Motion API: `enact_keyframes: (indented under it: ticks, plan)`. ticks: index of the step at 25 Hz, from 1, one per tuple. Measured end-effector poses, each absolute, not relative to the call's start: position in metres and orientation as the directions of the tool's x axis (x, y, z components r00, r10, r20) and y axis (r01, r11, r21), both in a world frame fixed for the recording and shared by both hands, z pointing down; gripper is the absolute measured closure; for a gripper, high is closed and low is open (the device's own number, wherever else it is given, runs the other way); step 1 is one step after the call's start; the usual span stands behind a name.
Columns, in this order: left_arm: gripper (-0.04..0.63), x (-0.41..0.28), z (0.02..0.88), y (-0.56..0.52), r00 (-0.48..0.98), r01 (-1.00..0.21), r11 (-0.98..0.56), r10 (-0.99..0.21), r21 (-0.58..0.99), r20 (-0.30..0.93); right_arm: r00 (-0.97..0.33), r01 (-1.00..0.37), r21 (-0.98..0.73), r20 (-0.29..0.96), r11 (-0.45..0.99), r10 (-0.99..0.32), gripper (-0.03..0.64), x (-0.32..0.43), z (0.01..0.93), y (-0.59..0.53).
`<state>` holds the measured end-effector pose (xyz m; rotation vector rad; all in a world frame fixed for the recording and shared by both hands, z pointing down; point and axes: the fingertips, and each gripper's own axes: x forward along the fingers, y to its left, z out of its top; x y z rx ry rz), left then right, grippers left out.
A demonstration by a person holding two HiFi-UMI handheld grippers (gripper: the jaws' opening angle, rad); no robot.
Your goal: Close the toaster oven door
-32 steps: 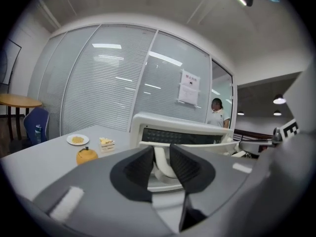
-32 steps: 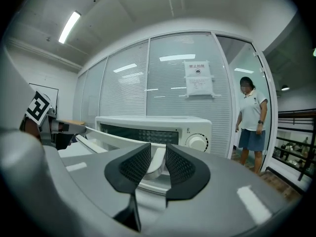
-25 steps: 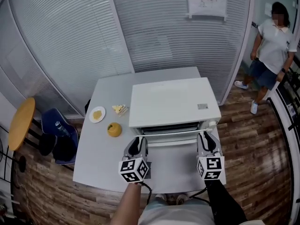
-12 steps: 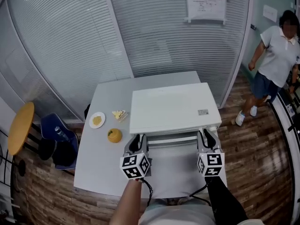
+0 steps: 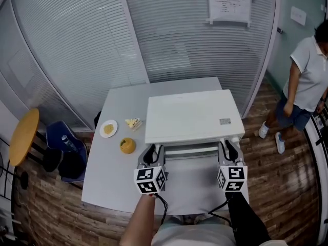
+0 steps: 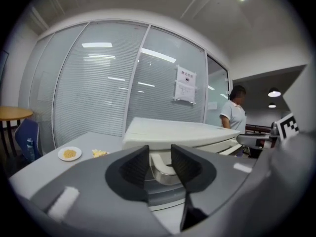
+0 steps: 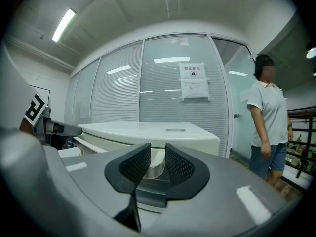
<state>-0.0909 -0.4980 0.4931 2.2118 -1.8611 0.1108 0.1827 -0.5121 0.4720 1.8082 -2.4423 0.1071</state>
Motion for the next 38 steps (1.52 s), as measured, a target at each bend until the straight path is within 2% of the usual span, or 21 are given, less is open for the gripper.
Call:
enact_keyframes:
  ticks: [13, 30, 38]
  plan:
    - [0.423, -0.076, 0.467, -0.459, 0.178, -0.984, -0.177, -0.969, 0.022, 0.171, -0.343, -0.938, 0.032, 0.08, 0.346, -0.936, 0.529, 0.181, 0.453, -0.479]
    - [0.41, -0.029, 0.415, -0.401, 0.213, -0.977, -0.214, -0.976, -0.016, 0.04, -0.443, -0.894, 0.06, 0.021, 0.443, -0.896, 0.529, 0.186, 0.428, -0.428]
    - [0.41, -0.011, 0.416, -0.395, 0.24, -0.971, -0.24, -0.97, -0.006, 0.042, -0.465, -0.883, 0.071, 0.02, 0.465, -0.885, 0.529, 0.183, 0.425, -0.423]
